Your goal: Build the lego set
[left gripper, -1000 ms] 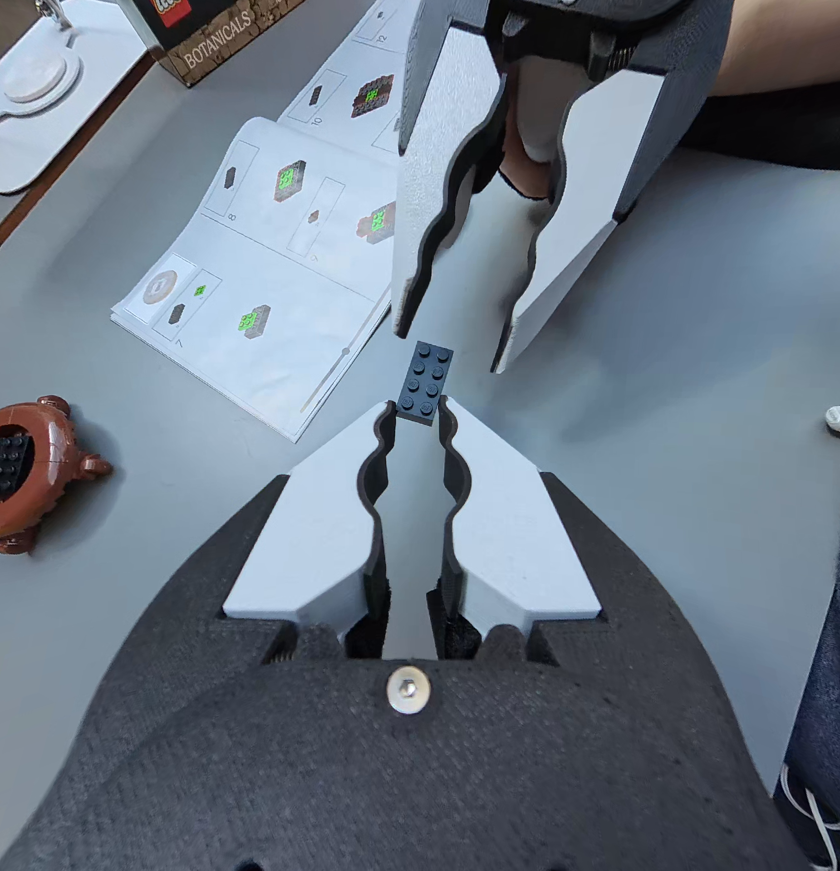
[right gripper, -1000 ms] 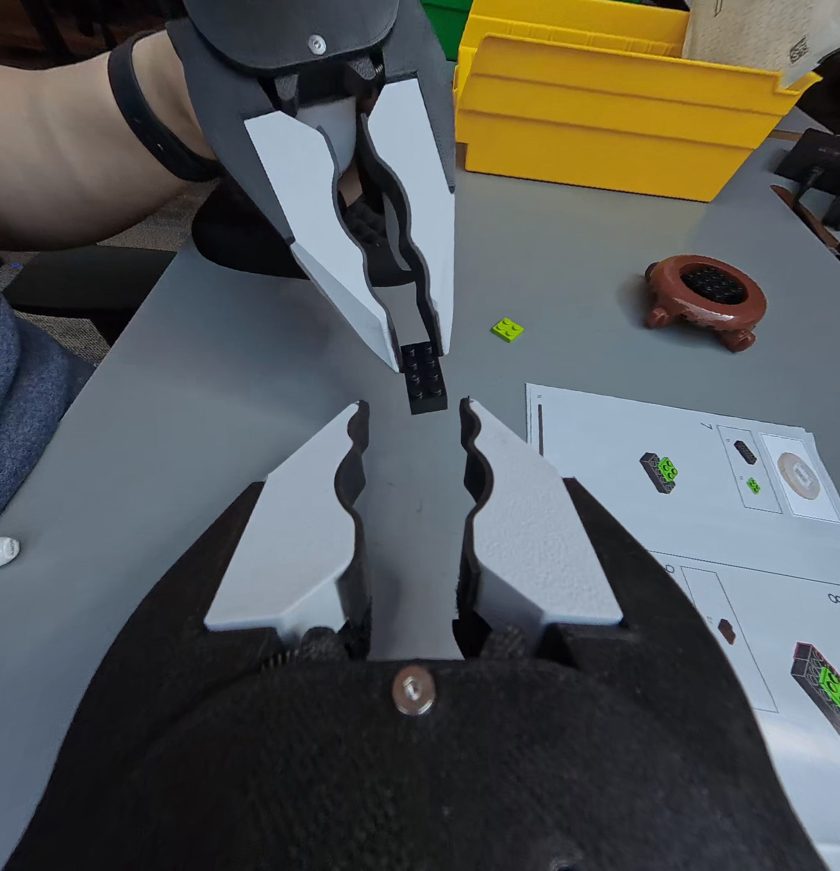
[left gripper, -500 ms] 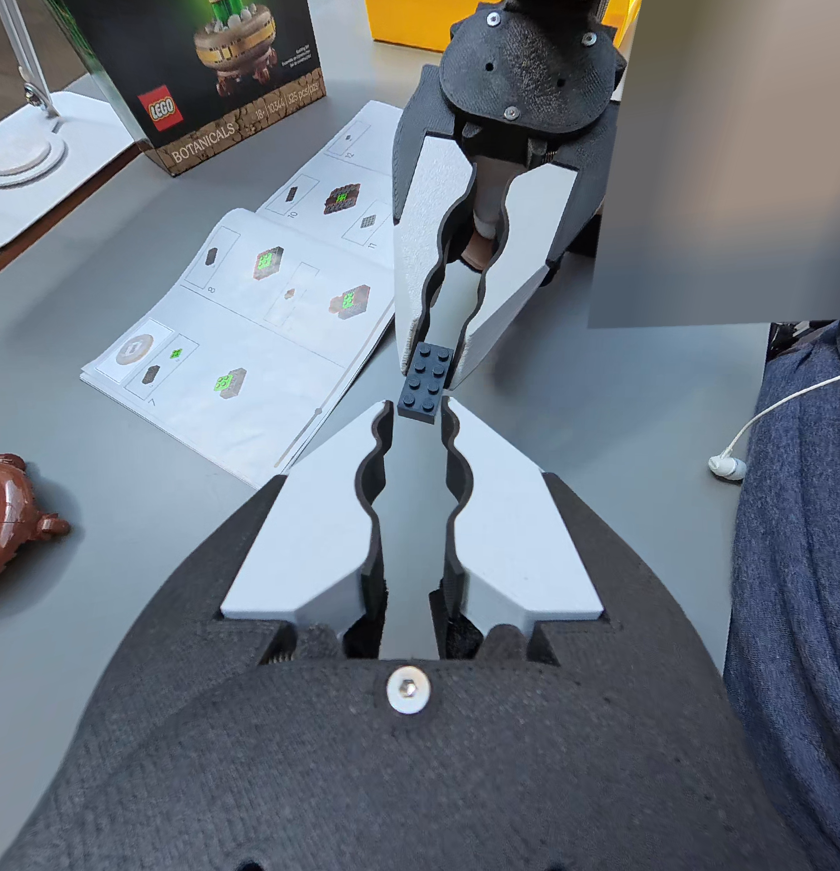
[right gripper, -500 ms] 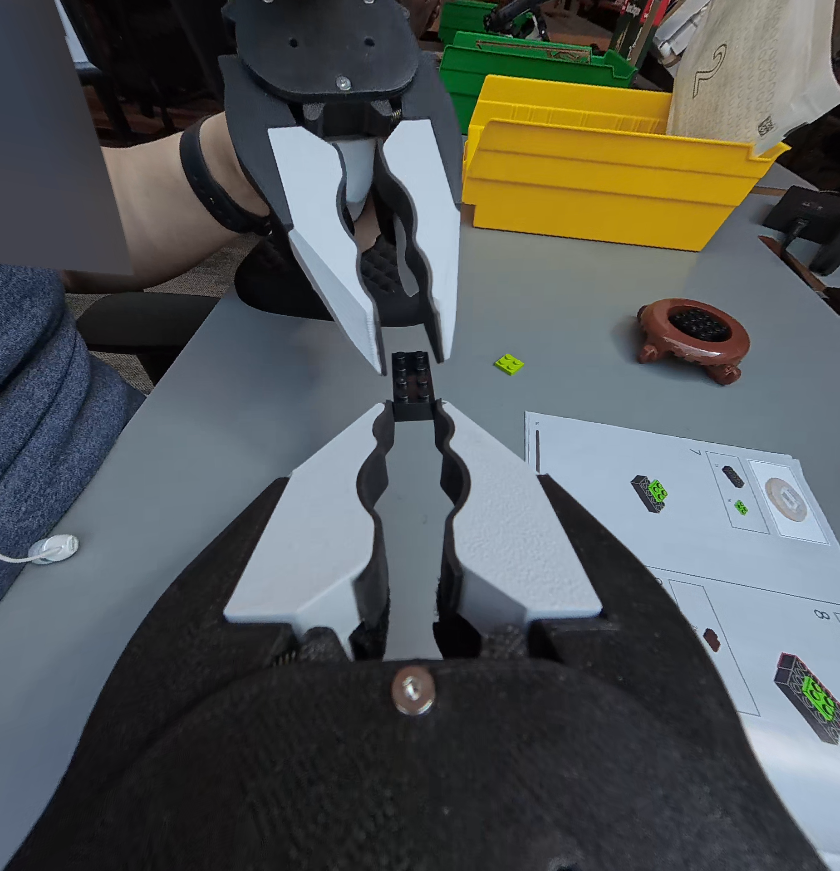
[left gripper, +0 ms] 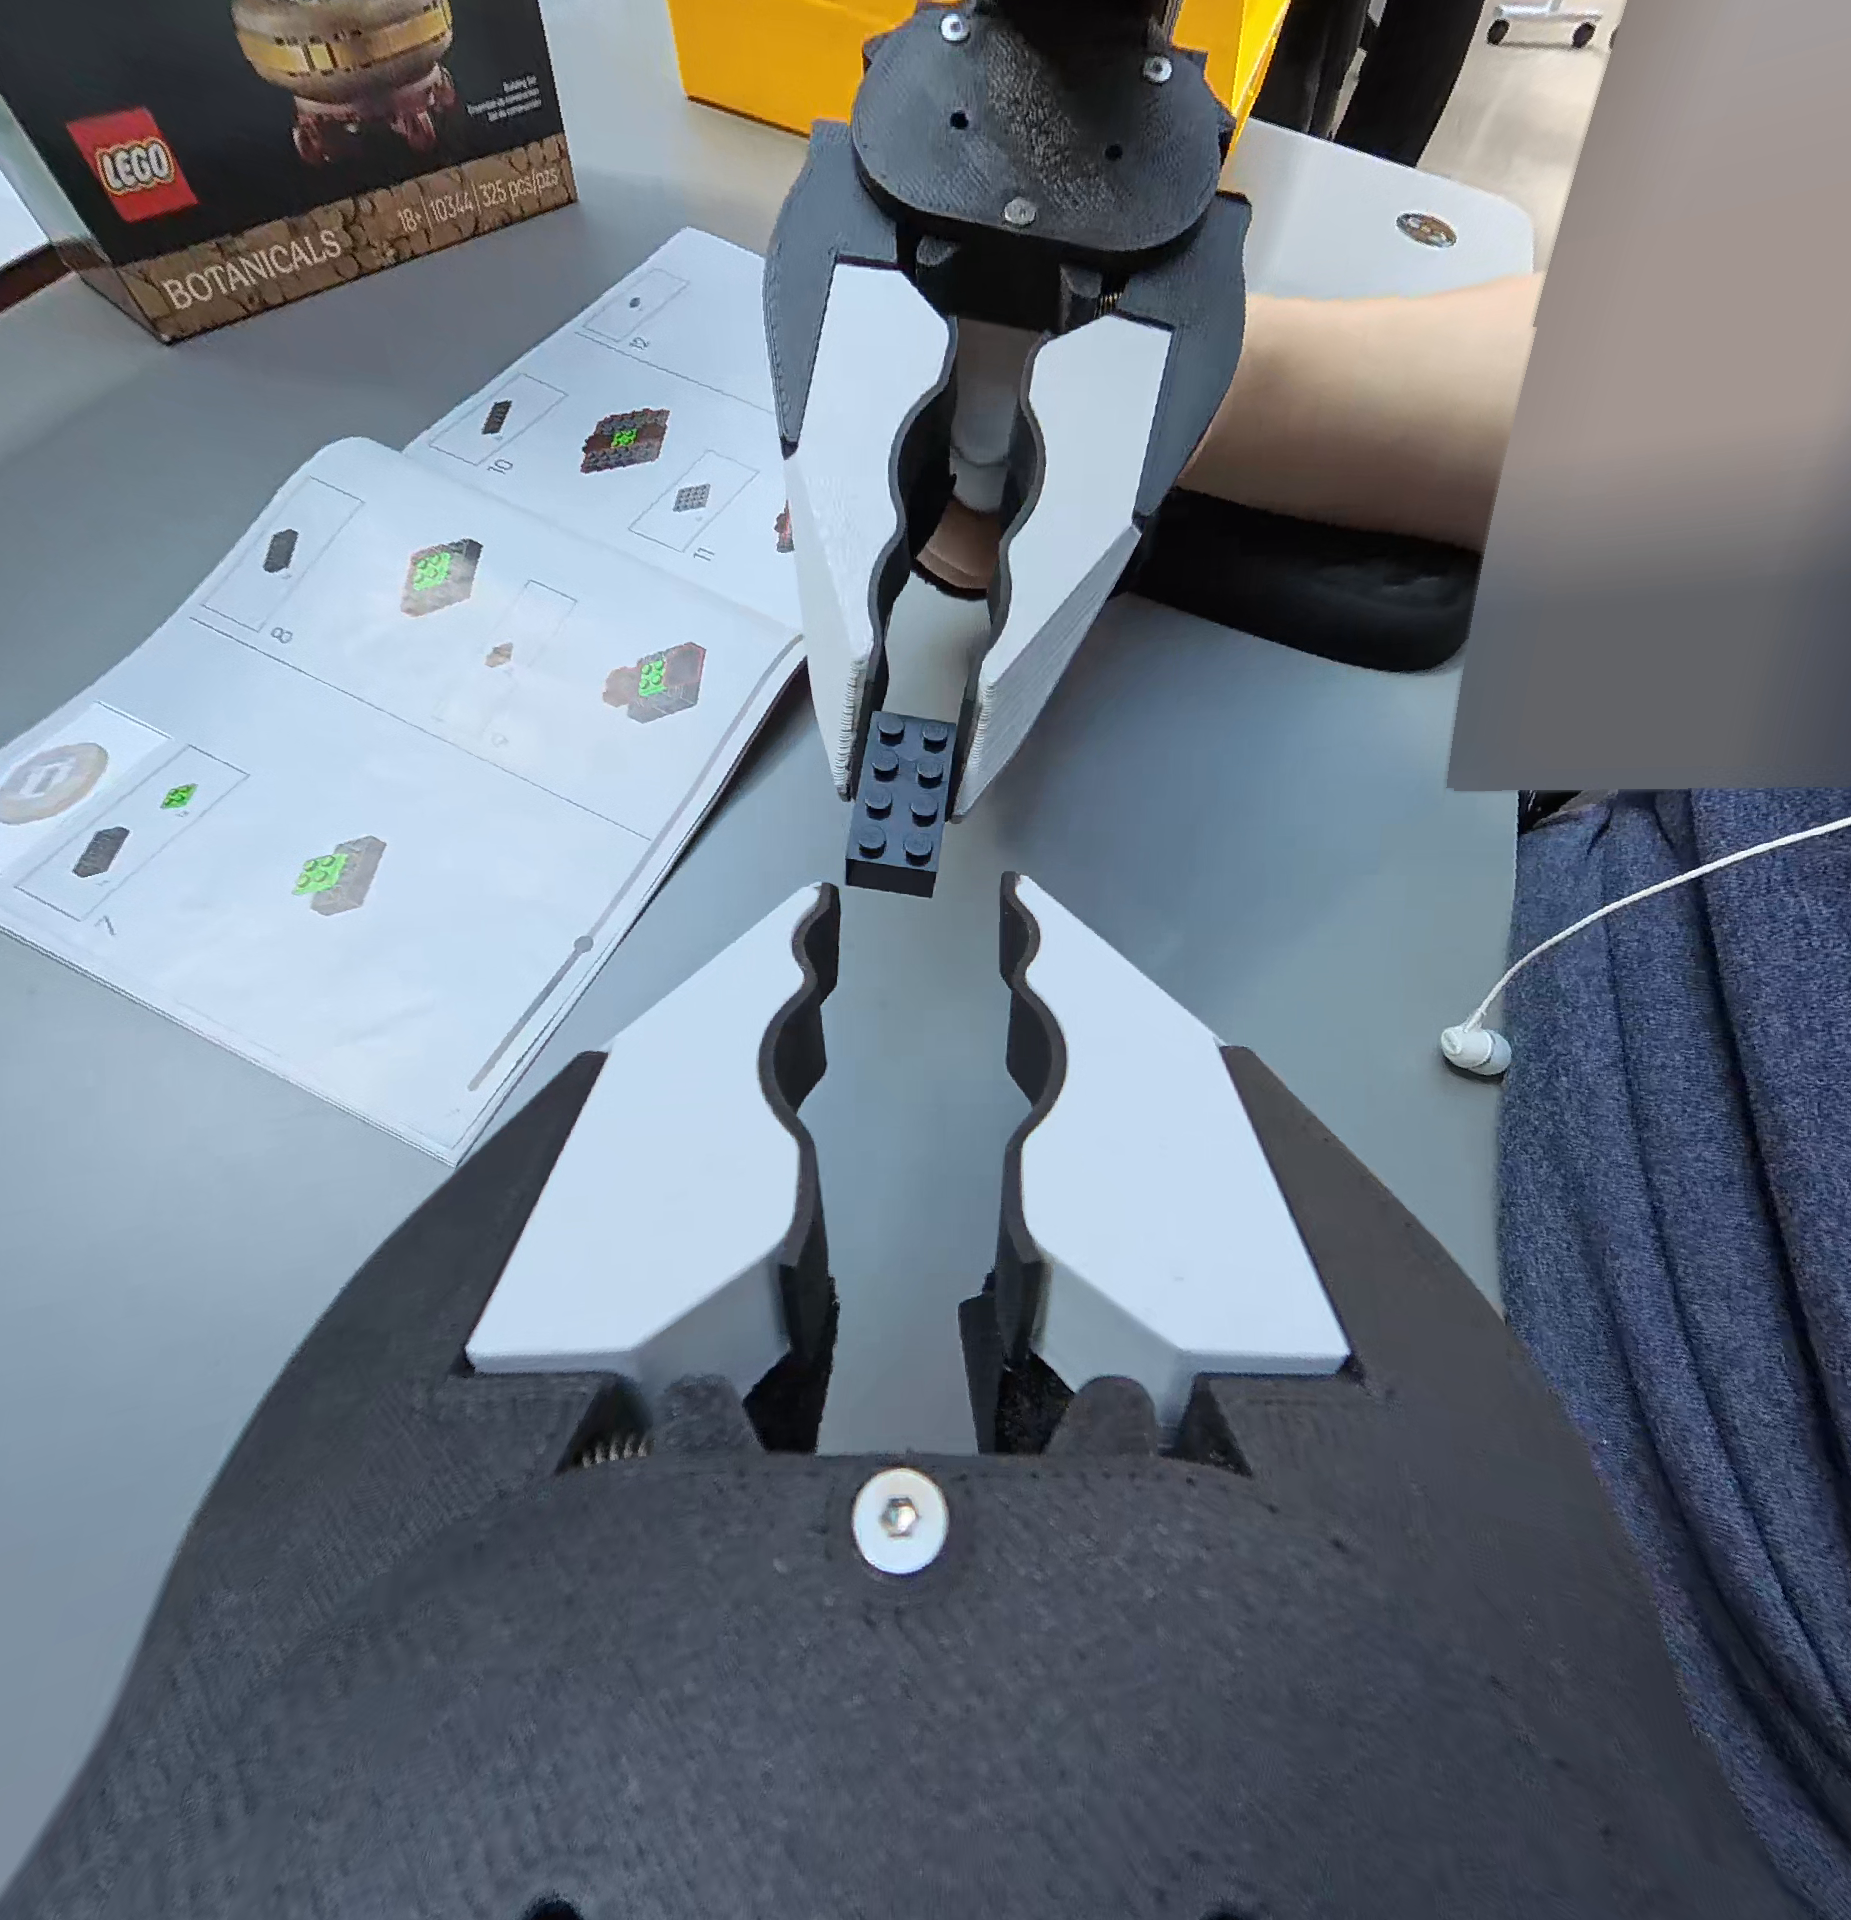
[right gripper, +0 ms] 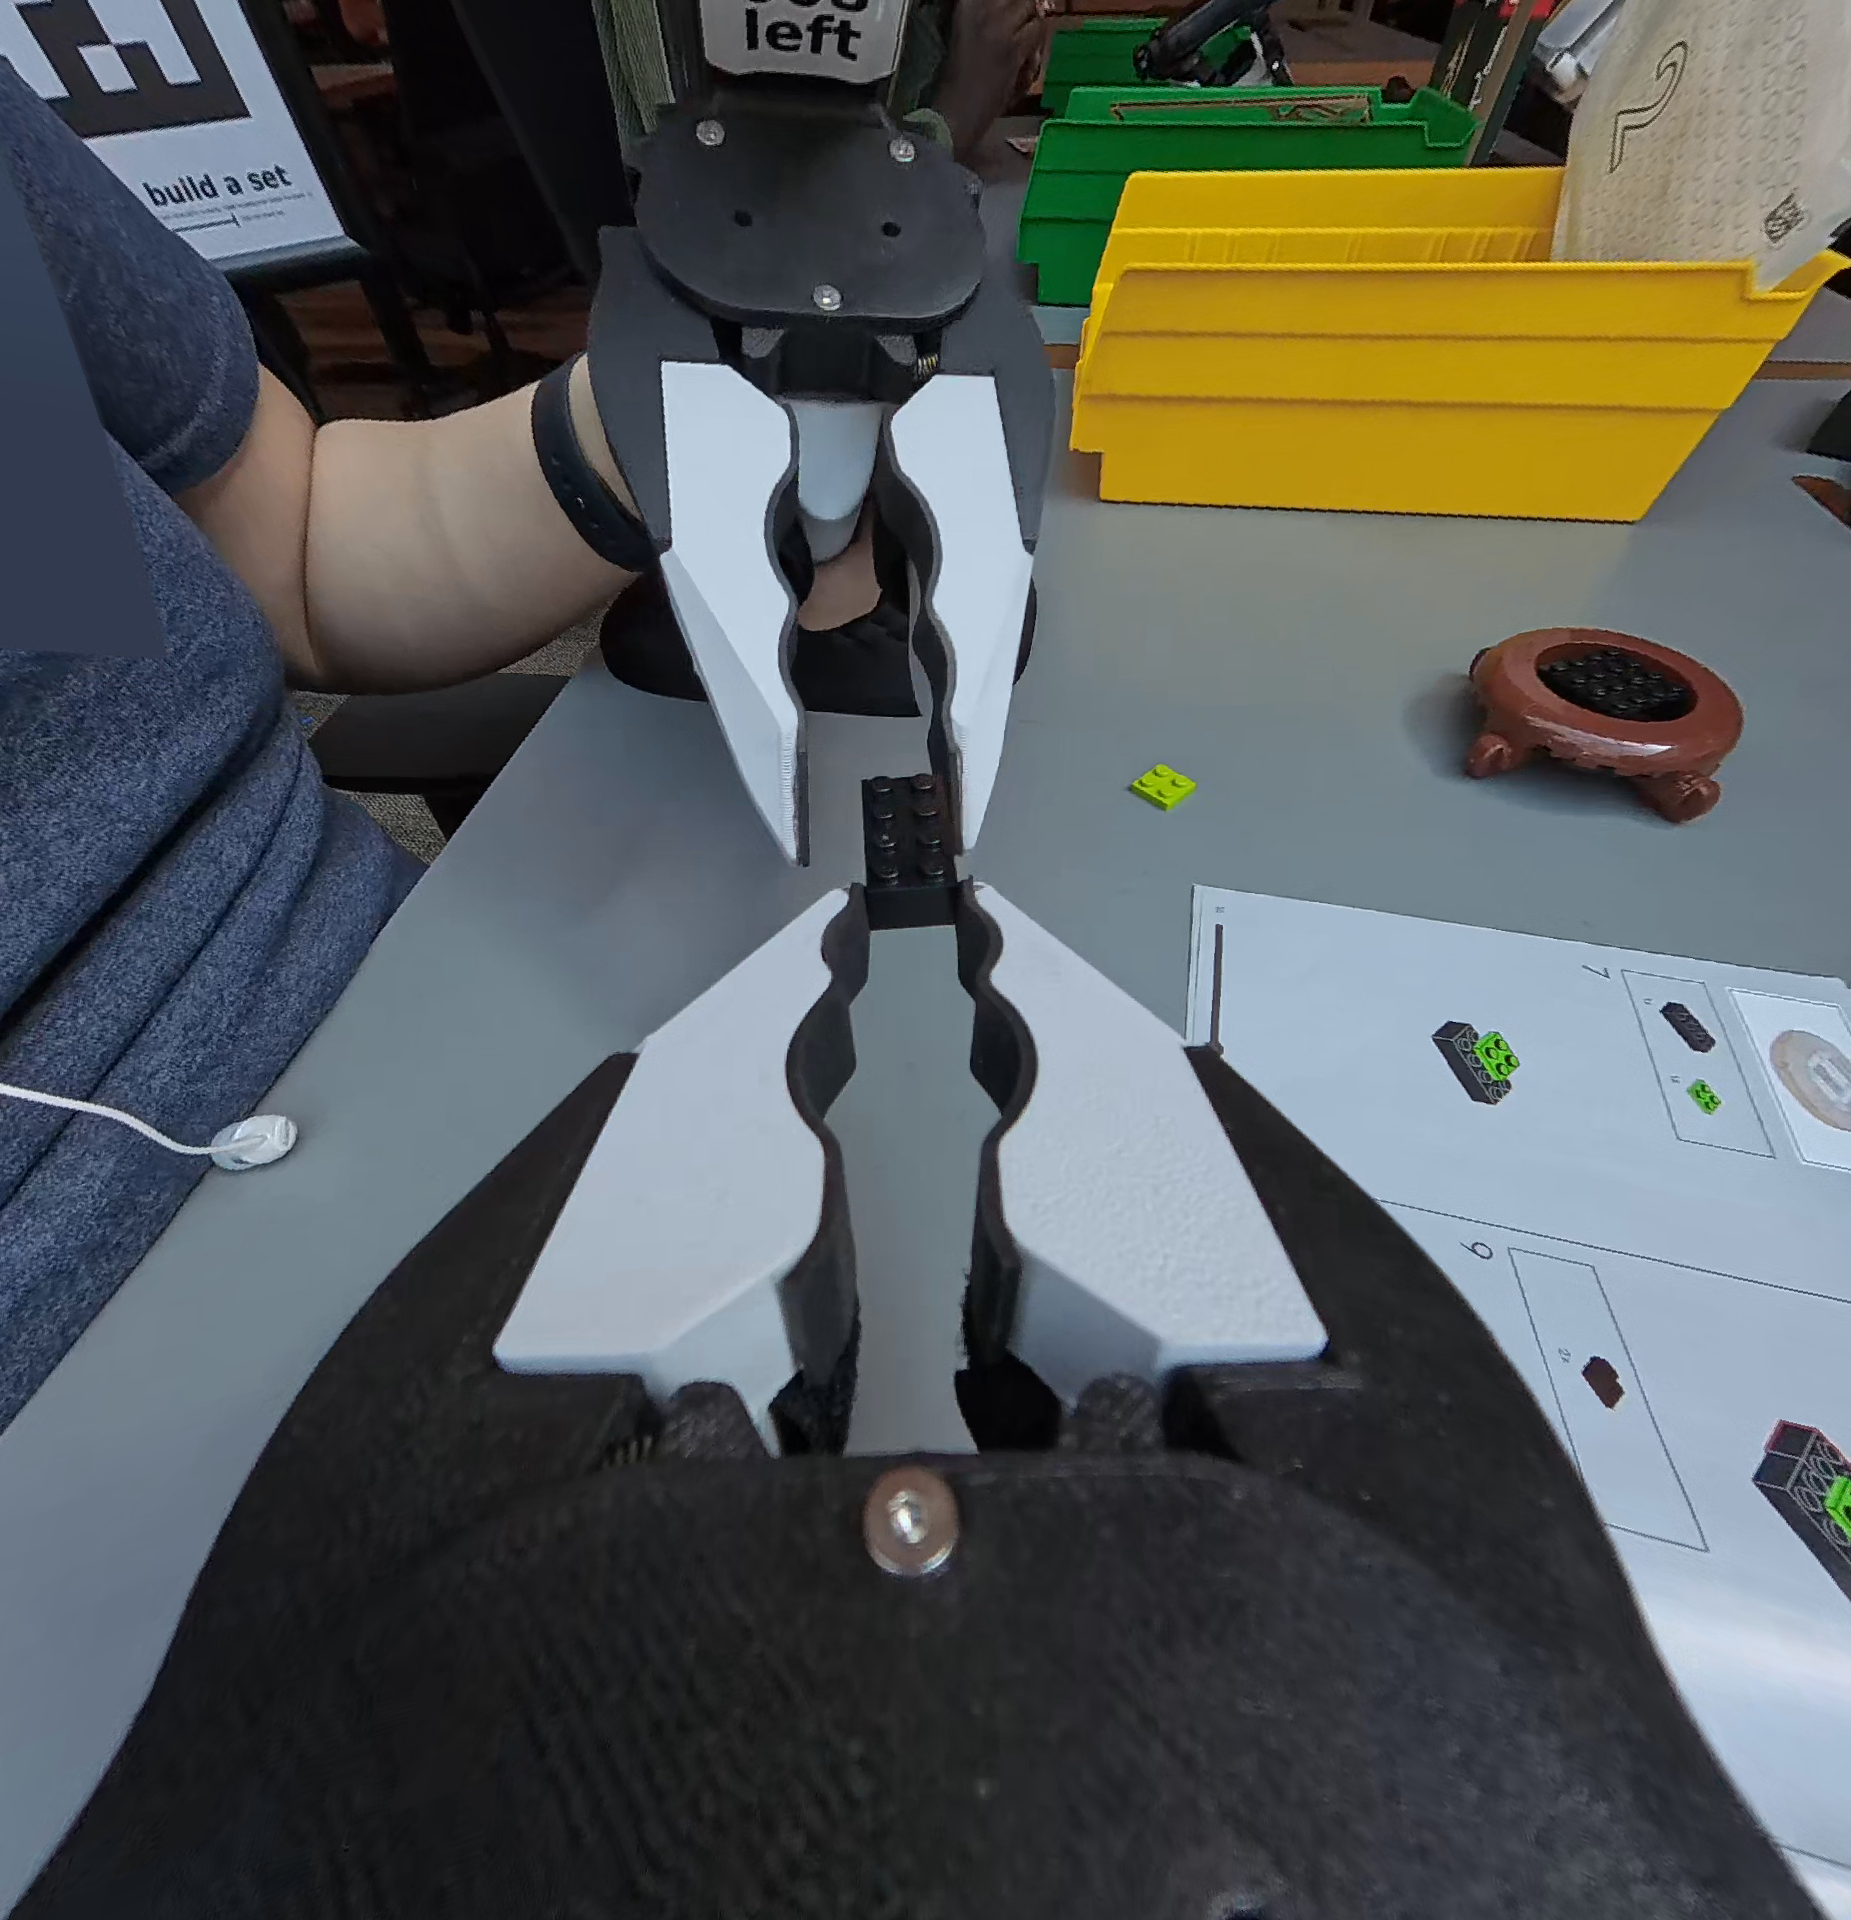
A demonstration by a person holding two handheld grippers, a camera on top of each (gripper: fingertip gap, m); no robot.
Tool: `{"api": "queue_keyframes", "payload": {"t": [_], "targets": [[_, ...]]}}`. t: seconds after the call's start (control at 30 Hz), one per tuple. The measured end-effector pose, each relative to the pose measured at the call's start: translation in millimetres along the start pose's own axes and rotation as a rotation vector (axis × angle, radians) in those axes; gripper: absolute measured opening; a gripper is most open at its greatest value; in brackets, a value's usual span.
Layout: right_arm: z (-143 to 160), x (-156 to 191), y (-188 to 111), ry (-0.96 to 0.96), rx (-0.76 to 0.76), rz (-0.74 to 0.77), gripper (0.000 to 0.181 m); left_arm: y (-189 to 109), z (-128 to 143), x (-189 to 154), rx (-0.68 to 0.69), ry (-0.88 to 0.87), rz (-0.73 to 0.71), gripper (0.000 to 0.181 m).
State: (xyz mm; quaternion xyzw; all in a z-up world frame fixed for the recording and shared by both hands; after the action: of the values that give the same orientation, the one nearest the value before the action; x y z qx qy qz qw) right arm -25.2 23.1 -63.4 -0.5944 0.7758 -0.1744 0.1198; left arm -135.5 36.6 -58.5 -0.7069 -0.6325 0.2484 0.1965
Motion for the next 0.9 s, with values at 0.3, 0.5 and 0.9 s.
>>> {"api": "queue_keyframes", "payload": {"t": [0.3,0.5,0.9], "targets": [[4,3,0,-0.014,0.028,-0.041,0.016,6,0,-2,0.053,0.082,-0.045,0.02],[5,1,1,-0.008,0.033,-0.04,0.016,4,-3,-3,0.019,0.058,-0.041,0.021],[-4,-23,-7,0.243,-0.112,0.076,0.046,-5,-9,8,-0.05,0.077,-0.24,0.014]]}}
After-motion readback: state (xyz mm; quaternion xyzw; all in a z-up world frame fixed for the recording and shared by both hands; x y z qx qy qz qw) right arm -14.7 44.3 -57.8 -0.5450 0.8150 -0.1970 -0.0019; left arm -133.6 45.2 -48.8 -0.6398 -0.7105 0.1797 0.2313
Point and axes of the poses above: each gripper's, where its closed fingertips meet, y out along the fingers, z out of its underside, x = y × z across the jaws, the point moved 6 cm from there along -y, back along the fingers, and after that the axes turned 6 degrees about x, right-handed, at the moved point
